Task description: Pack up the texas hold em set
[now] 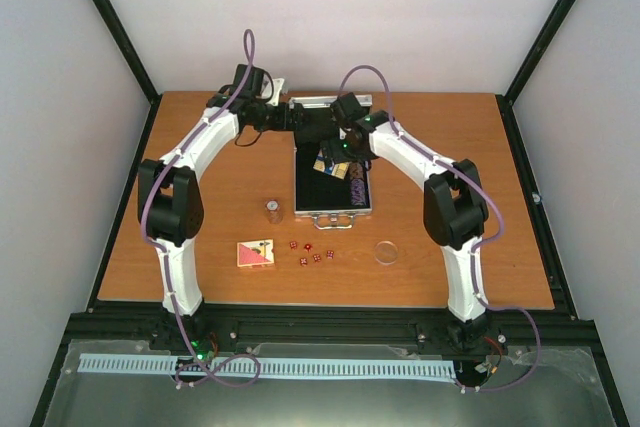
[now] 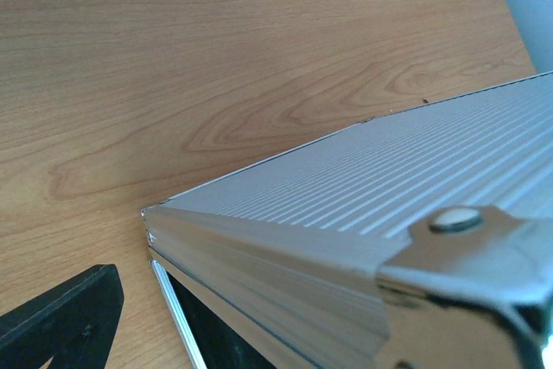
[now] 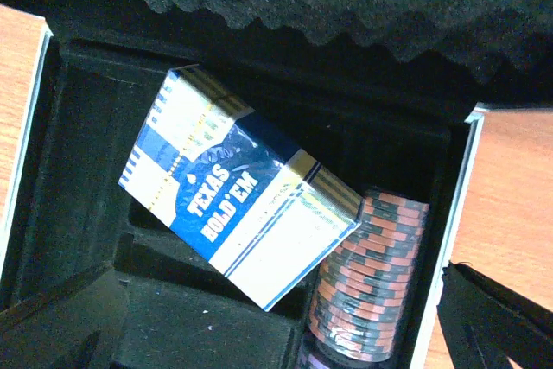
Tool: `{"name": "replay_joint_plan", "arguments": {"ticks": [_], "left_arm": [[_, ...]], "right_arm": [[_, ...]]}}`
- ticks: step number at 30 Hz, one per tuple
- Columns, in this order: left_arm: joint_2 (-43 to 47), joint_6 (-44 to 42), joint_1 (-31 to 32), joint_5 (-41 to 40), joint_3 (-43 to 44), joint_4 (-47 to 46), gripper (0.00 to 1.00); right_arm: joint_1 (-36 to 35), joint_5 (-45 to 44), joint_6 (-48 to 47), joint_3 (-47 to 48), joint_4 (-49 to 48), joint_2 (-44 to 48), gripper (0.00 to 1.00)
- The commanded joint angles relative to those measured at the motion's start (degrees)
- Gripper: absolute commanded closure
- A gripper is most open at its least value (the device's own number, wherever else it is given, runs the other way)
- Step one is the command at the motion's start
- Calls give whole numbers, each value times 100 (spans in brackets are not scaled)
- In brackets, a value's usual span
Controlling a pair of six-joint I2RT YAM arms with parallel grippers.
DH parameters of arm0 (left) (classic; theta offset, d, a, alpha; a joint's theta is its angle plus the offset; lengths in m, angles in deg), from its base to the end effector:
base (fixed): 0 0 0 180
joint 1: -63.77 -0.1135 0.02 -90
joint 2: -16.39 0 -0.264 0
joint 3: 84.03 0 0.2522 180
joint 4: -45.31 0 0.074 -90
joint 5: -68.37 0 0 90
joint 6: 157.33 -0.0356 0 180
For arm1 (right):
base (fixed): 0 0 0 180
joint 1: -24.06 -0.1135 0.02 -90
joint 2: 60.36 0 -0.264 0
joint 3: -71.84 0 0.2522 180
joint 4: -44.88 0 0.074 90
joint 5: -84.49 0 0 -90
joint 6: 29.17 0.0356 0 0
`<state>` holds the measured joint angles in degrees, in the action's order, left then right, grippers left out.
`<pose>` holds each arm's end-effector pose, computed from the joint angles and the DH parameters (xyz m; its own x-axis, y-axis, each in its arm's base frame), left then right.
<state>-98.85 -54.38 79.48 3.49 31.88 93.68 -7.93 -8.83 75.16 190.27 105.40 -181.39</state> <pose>0.4351 -0.1381 0.2767 -0.8105 0.0172 -0.5855 0.3474 0.8189 -0.4568 0.3892 0.2407 0.2306 -0.8584 -0.2448 -0.4508 -0.3037 0.9508 0.0619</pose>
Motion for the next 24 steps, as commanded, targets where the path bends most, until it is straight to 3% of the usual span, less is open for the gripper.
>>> {"name": "replay_joint_plan", "arguments": {"ticks": [1,24], "left_arm": [[61,-95,-24,59,60,92,0],[-15,-118,-37,48,68,90,0]], "right_arm": [[129,655,669,-95,-209,-57,0],[230,1051,860,-571,-1018,-544,0]]}}
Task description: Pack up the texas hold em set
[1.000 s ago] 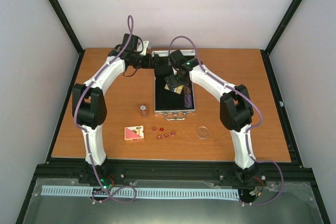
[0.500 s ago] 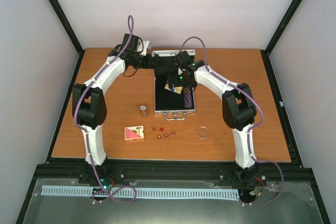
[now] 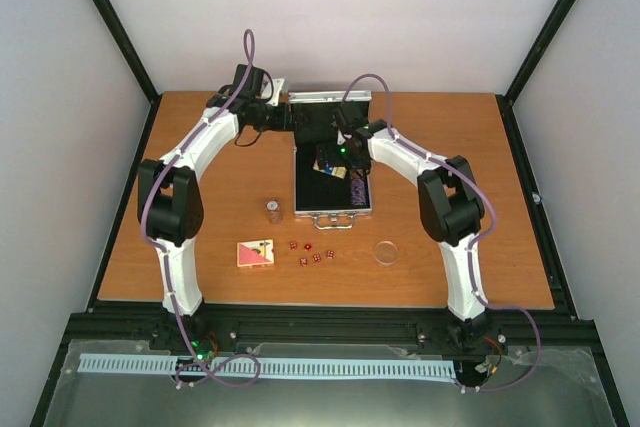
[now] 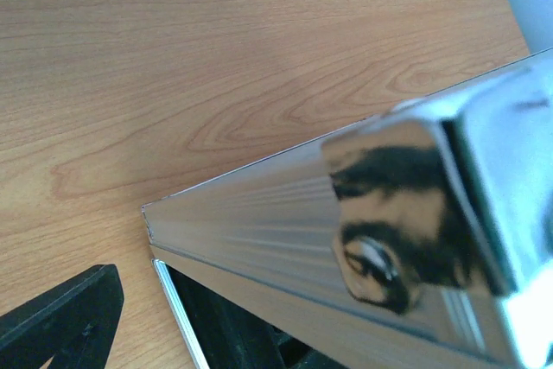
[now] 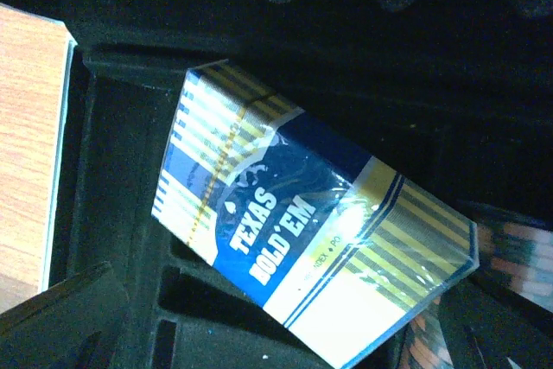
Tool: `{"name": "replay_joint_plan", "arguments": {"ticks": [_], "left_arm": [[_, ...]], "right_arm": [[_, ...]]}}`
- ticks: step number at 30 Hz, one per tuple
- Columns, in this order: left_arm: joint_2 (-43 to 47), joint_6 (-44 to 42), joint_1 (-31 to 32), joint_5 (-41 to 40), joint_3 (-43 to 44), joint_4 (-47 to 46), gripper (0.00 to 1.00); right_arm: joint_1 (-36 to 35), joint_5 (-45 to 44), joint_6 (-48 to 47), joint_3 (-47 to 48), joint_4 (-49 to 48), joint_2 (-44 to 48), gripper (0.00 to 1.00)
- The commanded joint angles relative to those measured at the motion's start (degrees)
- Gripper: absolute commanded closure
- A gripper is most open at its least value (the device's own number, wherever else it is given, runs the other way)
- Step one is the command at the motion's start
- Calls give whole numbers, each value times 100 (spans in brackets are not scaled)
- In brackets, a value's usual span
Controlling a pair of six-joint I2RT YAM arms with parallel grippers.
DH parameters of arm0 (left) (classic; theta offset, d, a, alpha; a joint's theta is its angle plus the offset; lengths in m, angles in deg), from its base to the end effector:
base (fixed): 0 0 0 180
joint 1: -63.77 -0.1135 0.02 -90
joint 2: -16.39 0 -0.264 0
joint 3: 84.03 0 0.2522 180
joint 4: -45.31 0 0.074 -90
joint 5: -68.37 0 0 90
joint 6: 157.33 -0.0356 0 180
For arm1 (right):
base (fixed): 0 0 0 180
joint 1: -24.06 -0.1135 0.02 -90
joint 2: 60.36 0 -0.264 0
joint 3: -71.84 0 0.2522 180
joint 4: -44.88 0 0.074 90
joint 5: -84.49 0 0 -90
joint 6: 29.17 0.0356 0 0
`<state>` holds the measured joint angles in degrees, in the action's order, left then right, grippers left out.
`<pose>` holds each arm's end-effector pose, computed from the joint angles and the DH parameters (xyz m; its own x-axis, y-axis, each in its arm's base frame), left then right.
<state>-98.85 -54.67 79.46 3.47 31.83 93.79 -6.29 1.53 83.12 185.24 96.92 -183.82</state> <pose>0.4350 -0.1379 0.2762 -0.8102 0.0214 -0.5857 0.3498 0.8195 -0.4539 0.3991 0.2387 0.1931 -0.9146 -0.0993 -0.3919 -0.2205 0.9350 0.2777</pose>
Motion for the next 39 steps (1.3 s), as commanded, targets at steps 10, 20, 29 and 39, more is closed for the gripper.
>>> {"name": "replay_joint_plan", "arguments": {"ticks": [10,20,29,39], "left_arm": [[-49,-83,-56,58,46,70,0],[-107,-72,-57,67,79,70,0],[-163,-54,-55,108,133,72,0],[-128,-67,-57,71,117,92,0]], "right_arm": [[67,-312,-573,-157,-835,-441,0],[64,-550,-1228,-306,-1019,-316,0],[-310,-645,-1494,-457,-891,176,0],[-507,-568,-1419,-145,-950,11,0]]}}
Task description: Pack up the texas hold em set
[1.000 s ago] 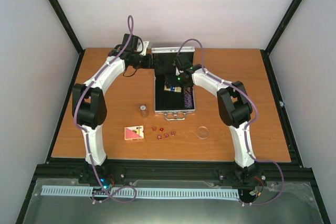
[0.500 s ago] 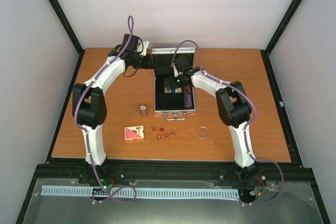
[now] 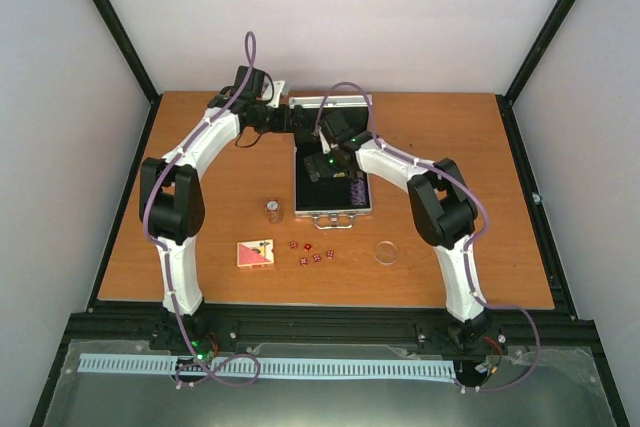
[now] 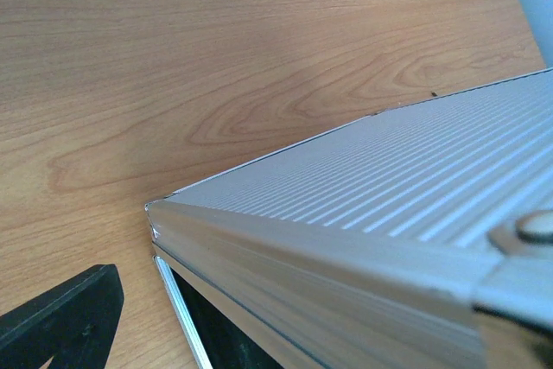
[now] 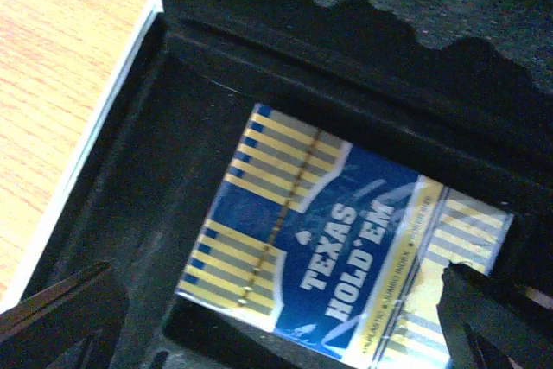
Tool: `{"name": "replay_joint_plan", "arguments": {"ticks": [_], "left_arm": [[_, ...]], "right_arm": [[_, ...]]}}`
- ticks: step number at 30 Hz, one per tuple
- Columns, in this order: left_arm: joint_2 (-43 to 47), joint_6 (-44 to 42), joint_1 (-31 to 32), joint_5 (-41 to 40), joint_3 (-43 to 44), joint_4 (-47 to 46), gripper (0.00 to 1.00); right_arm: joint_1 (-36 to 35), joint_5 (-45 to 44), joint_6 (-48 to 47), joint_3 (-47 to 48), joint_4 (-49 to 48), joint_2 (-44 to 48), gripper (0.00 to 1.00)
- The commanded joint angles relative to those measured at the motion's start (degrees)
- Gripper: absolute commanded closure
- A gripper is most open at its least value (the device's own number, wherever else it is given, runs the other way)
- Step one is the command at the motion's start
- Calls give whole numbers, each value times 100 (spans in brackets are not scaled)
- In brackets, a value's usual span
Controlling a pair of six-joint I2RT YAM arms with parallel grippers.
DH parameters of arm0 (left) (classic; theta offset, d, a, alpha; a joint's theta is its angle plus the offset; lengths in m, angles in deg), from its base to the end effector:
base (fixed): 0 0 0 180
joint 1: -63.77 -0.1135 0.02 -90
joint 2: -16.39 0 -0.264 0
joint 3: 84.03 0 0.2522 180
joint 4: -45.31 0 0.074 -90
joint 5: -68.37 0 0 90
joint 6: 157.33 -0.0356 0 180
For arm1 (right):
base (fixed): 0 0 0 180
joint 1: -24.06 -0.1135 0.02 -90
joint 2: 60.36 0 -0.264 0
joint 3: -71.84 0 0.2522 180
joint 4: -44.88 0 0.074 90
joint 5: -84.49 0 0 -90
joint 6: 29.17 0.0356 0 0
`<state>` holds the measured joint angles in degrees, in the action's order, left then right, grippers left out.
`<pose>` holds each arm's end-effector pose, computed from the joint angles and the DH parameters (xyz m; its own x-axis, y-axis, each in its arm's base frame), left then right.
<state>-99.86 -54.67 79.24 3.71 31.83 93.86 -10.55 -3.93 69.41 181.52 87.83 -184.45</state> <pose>0.4380 -0.1370 0.2685 -0.8213 0.0218 -0.5702 0.3403 0.8208 -0.4588 0.3874 0.2685 0.1771 -0.7718 -0.3515 -0.5299 -0.4701 0.8765 0.1034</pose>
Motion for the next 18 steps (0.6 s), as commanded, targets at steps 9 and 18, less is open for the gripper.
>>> {"name": "replay_joint_plan", "arguments": {"ticks": [9,18], "left_arm": [[-51,-71,-35,38,123,90,0],[-38,-111,-39,2,72,130,0]], "right_arm": [[-90,-1086,70,975,540,-681,0],[-90,-2443,446,1120,1140,-1091,0]]}}
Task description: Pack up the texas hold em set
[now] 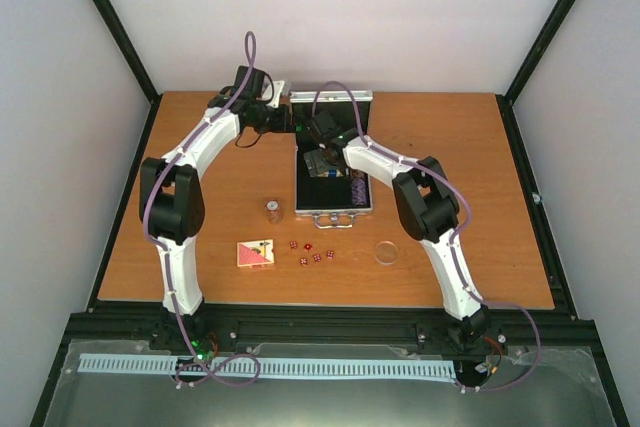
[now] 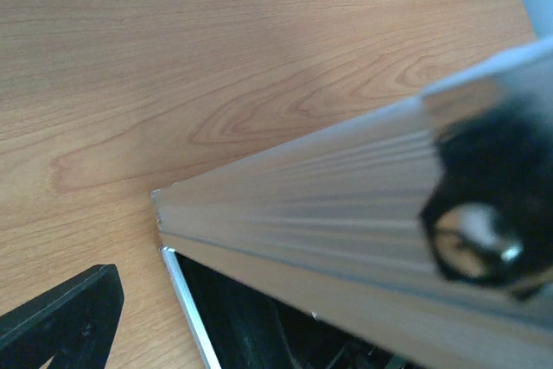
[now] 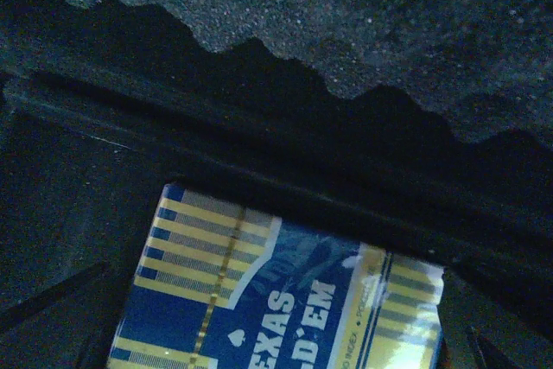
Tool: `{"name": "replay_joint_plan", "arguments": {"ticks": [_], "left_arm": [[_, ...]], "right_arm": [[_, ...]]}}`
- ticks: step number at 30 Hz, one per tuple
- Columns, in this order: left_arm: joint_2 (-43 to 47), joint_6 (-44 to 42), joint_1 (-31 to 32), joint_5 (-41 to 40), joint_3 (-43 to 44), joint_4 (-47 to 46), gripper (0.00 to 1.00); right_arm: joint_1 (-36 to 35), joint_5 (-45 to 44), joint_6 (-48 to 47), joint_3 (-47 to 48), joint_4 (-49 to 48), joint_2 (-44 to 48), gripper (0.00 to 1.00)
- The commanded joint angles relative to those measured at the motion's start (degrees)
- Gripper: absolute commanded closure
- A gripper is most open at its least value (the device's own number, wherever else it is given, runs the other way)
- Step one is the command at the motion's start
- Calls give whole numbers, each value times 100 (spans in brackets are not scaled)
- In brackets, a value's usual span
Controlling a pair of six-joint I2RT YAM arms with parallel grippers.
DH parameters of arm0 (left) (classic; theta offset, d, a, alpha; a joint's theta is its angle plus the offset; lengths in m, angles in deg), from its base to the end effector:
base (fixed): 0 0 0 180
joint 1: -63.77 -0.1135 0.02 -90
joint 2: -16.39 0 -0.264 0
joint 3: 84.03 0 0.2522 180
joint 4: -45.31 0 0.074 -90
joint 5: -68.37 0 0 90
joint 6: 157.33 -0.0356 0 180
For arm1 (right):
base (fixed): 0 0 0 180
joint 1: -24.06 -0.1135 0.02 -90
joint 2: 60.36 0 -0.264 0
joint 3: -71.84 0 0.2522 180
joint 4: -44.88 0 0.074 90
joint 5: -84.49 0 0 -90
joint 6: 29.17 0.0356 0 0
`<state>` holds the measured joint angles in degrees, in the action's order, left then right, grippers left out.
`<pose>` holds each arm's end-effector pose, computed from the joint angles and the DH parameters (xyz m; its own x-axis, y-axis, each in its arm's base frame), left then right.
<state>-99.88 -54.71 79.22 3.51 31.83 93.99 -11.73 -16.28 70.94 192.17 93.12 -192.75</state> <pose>0.4380 -0.1367 0.2681 -0.8221 0.0220 -0.5689 0.3379 0.8231 -0.4564 0.4083 0.2862 0.1611 -0.7813 -0.3507 -0.5163 -0.3680 0.9270 -0.0728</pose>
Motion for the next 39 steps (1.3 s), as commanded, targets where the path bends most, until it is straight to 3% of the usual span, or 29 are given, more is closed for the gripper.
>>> {"name": "replay_joint_plan", "arguments": {"ticks": [1,6,17,28,39], "left_arm": [[-36,-103,-37,22,66,115,0],[-59,-88,-35,34,81,97,0],[-44,-83,-37,41,101,109,0],[11,-59,-33,26,196,150,0],[-29,-2,-33,77,486,274,0]], "right_arm": [[28,-1373,305,41,654,-284,0],[28,-1148,38,-26,504,-308,0],[38,1514,-707,-585,-343,486,0],[8,1754,-765,-722,108,1344,0],[-552,1801,-1146,-1806,671,2668,0]]}}
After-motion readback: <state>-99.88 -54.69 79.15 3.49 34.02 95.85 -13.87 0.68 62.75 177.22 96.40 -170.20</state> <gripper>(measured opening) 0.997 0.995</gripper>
